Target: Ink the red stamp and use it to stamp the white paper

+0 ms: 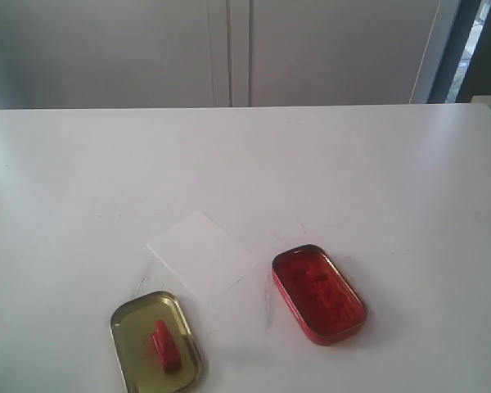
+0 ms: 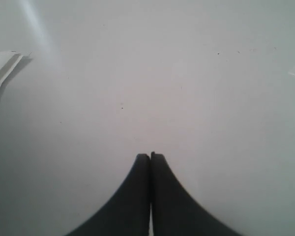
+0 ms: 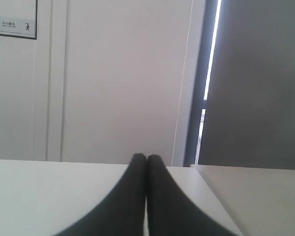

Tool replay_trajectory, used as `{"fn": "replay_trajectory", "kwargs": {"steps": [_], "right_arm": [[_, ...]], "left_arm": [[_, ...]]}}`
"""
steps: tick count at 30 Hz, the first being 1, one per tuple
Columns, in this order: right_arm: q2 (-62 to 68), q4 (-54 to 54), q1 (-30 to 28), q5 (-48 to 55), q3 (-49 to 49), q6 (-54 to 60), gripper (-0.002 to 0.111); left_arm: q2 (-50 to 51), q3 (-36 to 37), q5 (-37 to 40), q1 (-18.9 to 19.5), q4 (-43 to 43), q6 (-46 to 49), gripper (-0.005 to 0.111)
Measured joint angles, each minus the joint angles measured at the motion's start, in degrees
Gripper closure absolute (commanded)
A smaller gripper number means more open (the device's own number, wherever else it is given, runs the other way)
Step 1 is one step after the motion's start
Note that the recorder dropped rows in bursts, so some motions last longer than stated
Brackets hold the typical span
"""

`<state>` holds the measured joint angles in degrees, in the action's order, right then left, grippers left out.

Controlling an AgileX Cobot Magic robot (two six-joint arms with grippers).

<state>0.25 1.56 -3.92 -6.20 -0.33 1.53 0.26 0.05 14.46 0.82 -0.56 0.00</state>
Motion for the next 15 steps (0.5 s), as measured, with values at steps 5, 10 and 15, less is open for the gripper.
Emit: {"fn": "replay_trajectory", "kwargs": {"steps": [5,10,15], "right_arm": [[0.0,0.0,0.0,-0.2,0.0,-1.5,0.108],[0.0,0.0,0.0,-0.4,0.0,-1.5,0.108],[0.0,0.0,0.0,-0.5,0.0,-1.5,0.108]], "left_arm": [[0.0,0.0,0.0,0.0,0.0,0.0,0.107],[0.0,0.0,0.0,0.0,0.0,0.0,0.107],[0.0,0.0,0.0,0.0,0.0,0.0,0.107]]}}
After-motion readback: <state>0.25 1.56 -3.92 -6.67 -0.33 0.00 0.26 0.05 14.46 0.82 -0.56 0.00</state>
